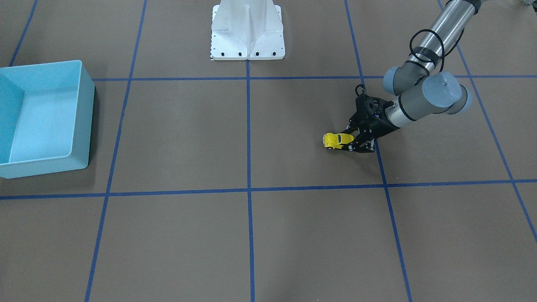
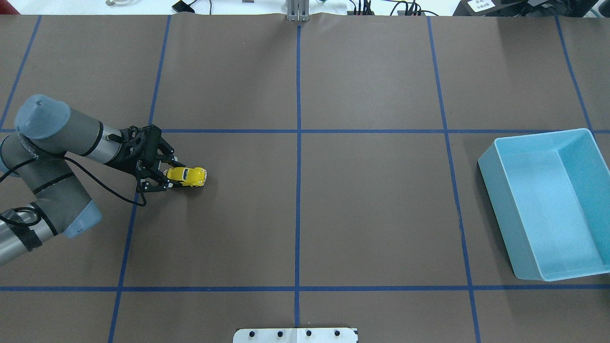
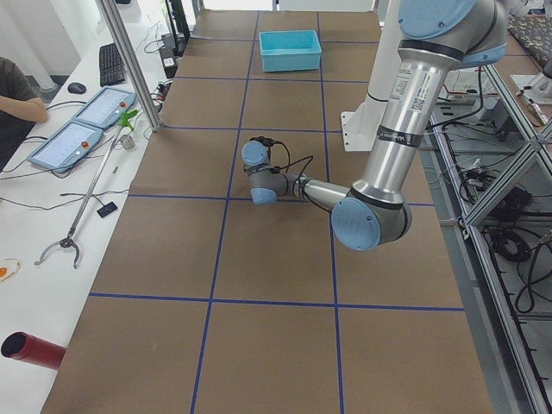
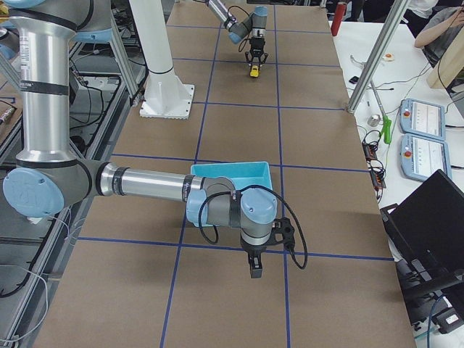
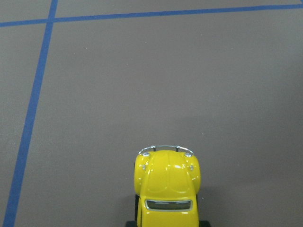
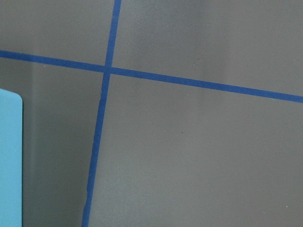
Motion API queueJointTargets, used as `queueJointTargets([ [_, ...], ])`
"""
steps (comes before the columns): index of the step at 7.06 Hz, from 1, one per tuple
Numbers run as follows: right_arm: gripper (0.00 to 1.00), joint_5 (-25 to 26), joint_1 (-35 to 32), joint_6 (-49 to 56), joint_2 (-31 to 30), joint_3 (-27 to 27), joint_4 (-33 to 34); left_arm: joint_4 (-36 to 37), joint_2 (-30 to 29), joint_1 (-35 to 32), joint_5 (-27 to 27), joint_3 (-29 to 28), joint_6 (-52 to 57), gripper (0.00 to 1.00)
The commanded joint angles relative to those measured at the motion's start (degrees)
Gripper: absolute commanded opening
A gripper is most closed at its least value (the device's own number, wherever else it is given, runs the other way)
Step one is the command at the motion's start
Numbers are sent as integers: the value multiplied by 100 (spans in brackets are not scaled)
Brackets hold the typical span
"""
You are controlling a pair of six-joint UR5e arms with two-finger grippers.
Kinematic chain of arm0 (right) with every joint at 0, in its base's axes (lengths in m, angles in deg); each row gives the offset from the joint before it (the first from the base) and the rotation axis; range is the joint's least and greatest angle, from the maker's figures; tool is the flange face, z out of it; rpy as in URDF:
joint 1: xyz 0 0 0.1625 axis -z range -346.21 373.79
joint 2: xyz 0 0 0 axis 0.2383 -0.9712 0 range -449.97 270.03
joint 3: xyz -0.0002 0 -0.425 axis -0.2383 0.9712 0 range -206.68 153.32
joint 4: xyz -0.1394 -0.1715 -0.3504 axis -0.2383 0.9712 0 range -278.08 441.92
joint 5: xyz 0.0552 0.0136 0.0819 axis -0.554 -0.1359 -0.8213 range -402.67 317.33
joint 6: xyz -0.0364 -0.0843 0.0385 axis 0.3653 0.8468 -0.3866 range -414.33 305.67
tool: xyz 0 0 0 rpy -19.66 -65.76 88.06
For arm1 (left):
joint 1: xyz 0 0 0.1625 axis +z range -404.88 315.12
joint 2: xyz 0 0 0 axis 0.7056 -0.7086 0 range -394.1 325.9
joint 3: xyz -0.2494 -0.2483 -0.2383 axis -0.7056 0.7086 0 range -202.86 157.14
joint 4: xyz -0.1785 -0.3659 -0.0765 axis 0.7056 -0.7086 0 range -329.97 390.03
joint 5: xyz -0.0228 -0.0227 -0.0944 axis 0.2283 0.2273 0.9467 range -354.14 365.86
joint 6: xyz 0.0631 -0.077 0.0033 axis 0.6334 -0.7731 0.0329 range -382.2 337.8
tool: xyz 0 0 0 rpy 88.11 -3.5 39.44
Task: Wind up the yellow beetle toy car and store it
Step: 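Roll the car back toward the robot with the left gripper to wind it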
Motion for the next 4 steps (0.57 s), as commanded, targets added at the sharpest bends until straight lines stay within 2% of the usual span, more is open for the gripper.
queueJointTargets([
  [1, 100, 0, 0, 0, 0, -1, 0, -9, 59, -2, 1, -8, 0, 0],
  [4, 100, 0, 0, 0, 0, 7, 0, -96, 146, -37, 18, -8, 0, 0],
])
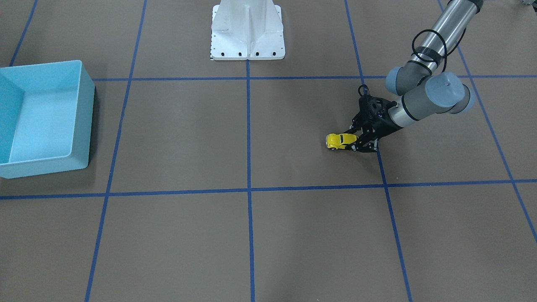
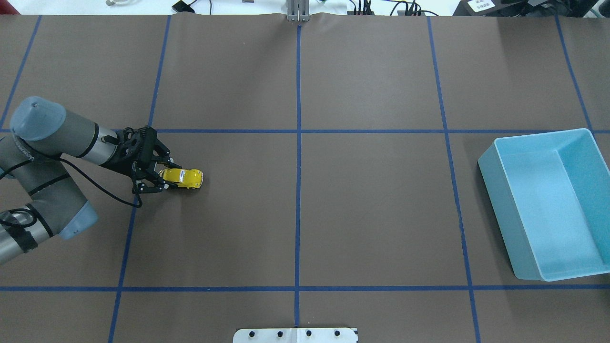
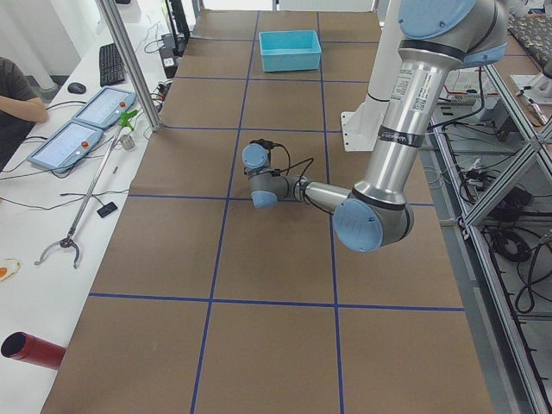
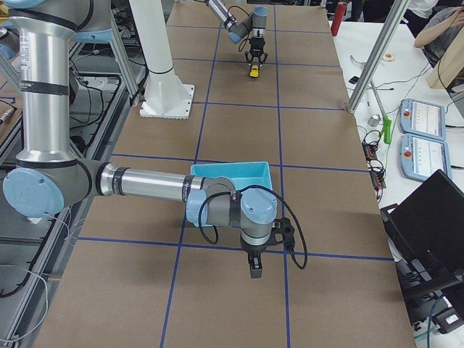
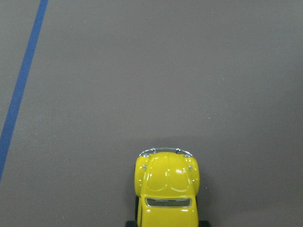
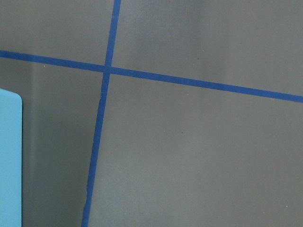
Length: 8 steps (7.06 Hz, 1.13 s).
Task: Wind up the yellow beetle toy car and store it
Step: 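Roll the car back toward the robot with the left gripper to wind it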
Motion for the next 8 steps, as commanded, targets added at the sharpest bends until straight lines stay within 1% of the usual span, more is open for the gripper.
queueJointTargets([
  [1, 100, 0, 0, 0, 0, 4, 0, -77, 96, -22, 4, 0, 0, 0],
  [8, 100, 0, 0, 0, 0, 4, 0, -454, 623, -250, 39, 0, 9, 0],
])
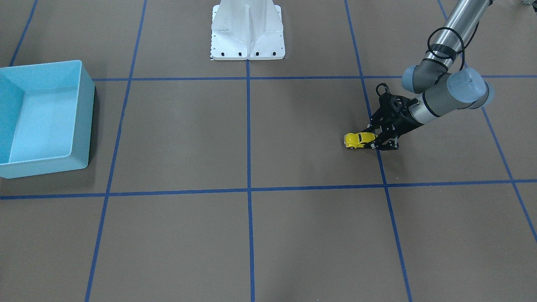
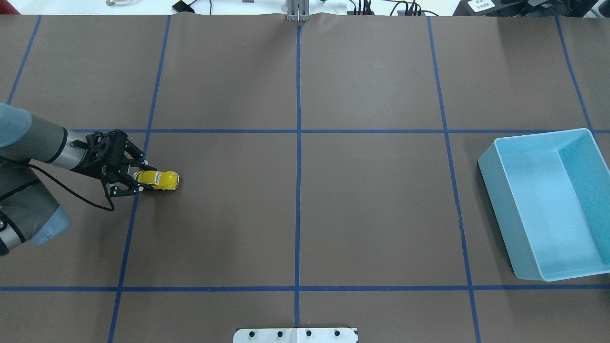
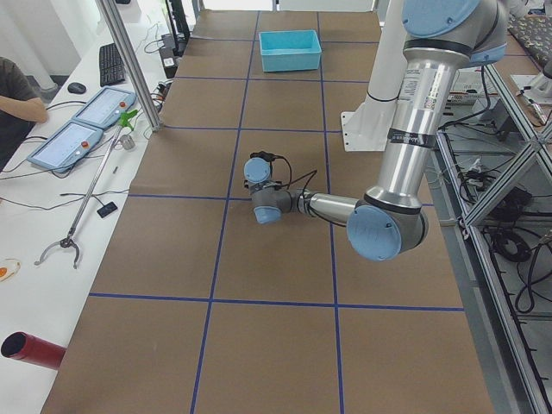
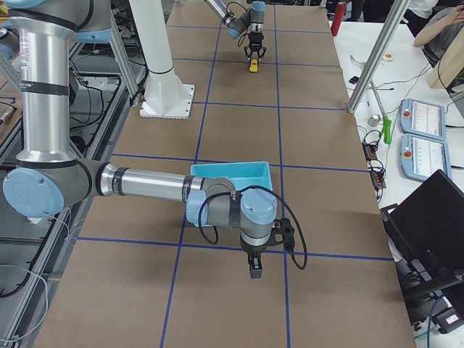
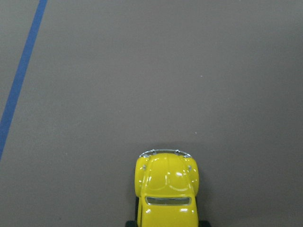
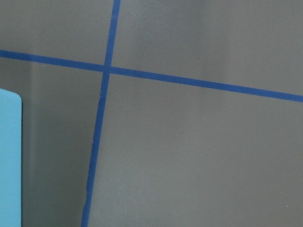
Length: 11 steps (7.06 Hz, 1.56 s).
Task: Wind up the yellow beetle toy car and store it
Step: 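Release the car so it rolls toward the blue bin while withdrawing the left arm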
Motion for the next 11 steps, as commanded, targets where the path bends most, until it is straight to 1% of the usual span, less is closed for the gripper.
queueJointTargets([
  [1, 100, 0, 0, 0, 0, 0, 0, -192, 187, -59, 10, -1, 10, 0],
  [2, 100, 0, 0, 0, 0, 0, 0, -297, 284, -68, 10, -1, 10, 21],
  [3, 100, 0, 0, 0, 0, 0, 0, -386, 346, -68, 10, -1, 10, 99],
  [6, 100, 0, 0, 0, 9, 0, 0, -544, 469, -208, 10, 26, 10, 100],
  [8, 100, 0, 0, 0, 9, 0, 0, -545, 504, -348, 124, 26, 19, 100],
  [10, 100, 0, 0, 0, 9, 0, 0, -405, 522, -681, 256, 34, 10, 100],
  [11, 100, 0, 0, 0, 9, 0, 0, -169, 531, -874, 257, 104, 10, 100],
])
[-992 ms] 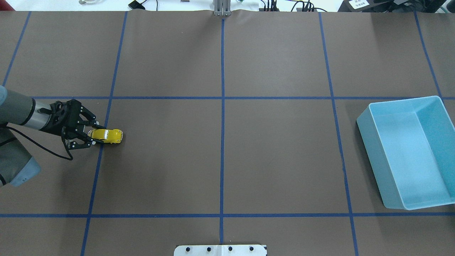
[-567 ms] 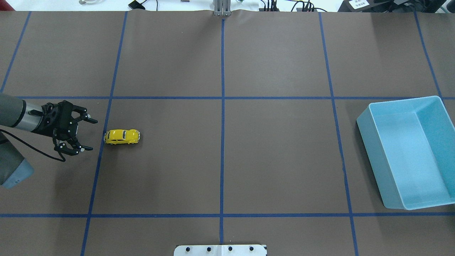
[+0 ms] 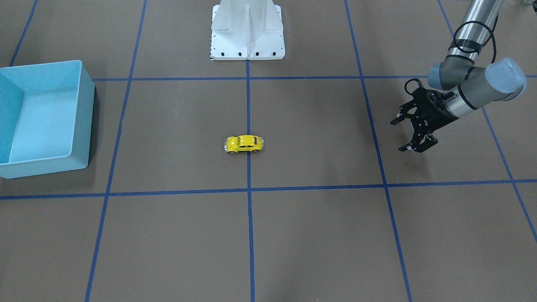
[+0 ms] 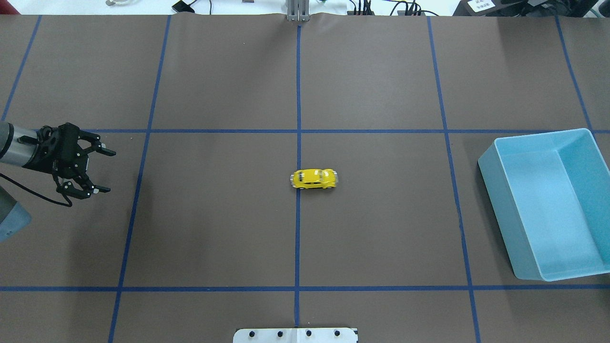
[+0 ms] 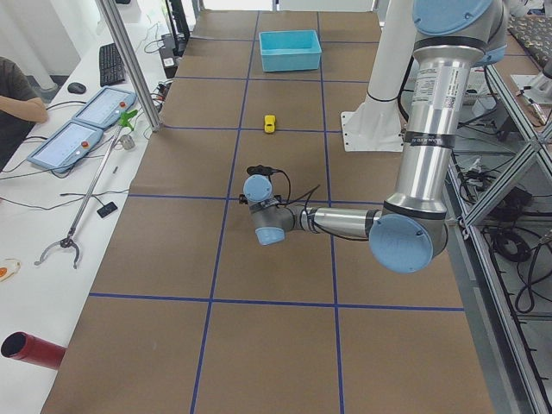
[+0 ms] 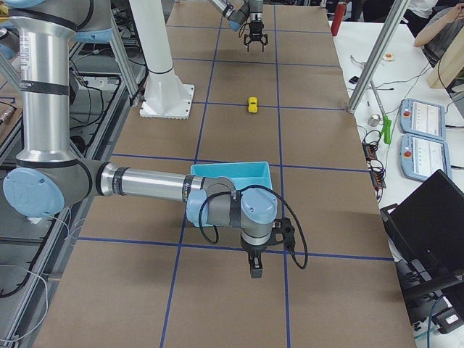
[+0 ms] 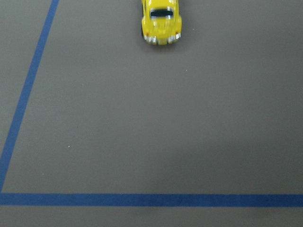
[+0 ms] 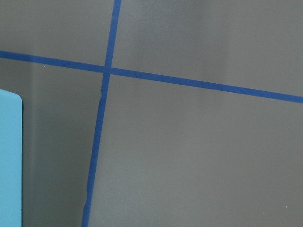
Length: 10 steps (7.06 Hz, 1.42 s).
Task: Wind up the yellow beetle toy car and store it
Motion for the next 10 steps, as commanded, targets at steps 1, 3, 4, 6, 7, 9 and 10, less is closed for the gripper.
queueJointTargets([
  [1, 100, 0, 0, 0, 0, 0, 0, 718, 196, -550, 14, 211, -29, 100],
  [3, 100, 0, 0, 0, -9, 0, 0, 2489, 592, -1472, 5, 703, -29, 100],
  [4, 100, 0, 0, 0, 0, 0, 0, 3481, 646, -1955, 31, 809, 6, 100],
  [6, 100, 0, 0, 0, 0, 0, 0, 4540, 681, -2677, 14, 810, 15, 100],
  [7, 100, 0, 0, 0, -9, -9, 0, 4981, 699, -2959, -3, 801, 15, 100],
  [9, 100, 0, 0, 0, -9, 9, 0, 5565, 708, -3313, 22, 757, -29, 100],
  [10, 100, -17, 0, 0, -18, 0, 0, 5583, 690, -3505, 5, 749, -55, 100],
])
